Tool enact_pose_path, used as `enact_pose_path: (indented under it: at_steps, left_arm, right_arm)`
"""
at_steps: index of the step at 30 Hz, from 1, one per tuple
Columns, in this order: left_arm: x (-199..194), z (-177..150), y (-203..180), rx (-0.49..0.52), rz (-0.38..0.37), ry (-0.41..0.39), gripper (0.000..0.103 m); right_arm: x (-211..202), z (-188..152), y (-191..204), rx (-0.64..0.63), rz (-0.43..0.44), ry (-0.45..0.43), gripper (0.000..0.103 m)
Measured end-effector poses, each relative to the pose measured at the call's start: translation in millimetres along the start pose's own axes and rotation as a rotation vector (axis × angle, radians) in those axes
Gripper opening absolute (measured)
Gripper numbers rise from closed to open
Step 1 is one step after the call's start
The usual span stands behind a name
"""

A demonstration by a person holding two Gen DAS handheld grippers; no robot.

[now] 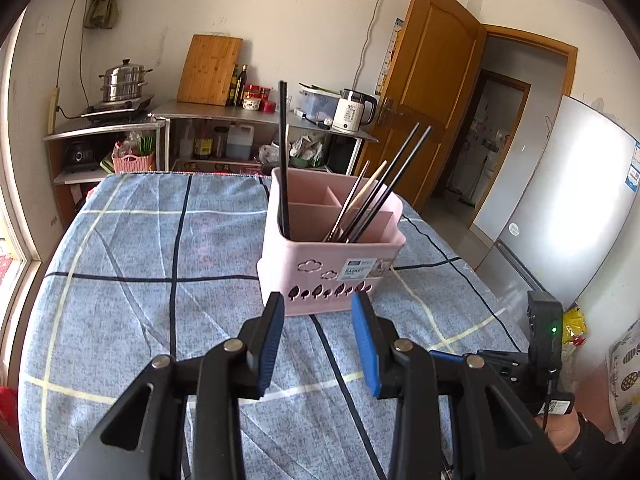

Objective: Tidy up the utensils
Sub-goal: 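Move both open tools down to the last black chopsticks on the cloth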

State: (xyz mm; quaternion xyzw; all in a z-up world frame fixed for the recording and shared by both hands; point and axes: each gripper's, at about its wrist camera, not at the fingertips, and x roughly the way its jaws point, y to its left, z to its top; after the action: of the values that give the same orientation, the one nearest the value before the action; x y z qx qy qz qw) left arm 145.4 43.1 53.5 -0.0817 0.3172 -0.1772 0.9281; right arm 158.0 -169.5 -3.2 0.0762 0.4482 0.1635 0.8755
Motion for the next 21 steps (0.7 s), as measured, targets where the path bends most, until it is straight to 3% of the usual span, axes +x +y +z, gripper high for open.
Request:
enact_pose_path:
  at_steps: [11,21]
  left_arm:
    - [1,-8,2,-0.014,-0.016,0.009,0.036]
    - [2,-11,2,-0.019,-0.019,0.023,0.037]
  right_arm:
    - [17,-5,5,-0.008,-0.016,0.048,0.018]
    - [14,-8,16,-0.066,-0.124,0.07,0.016]
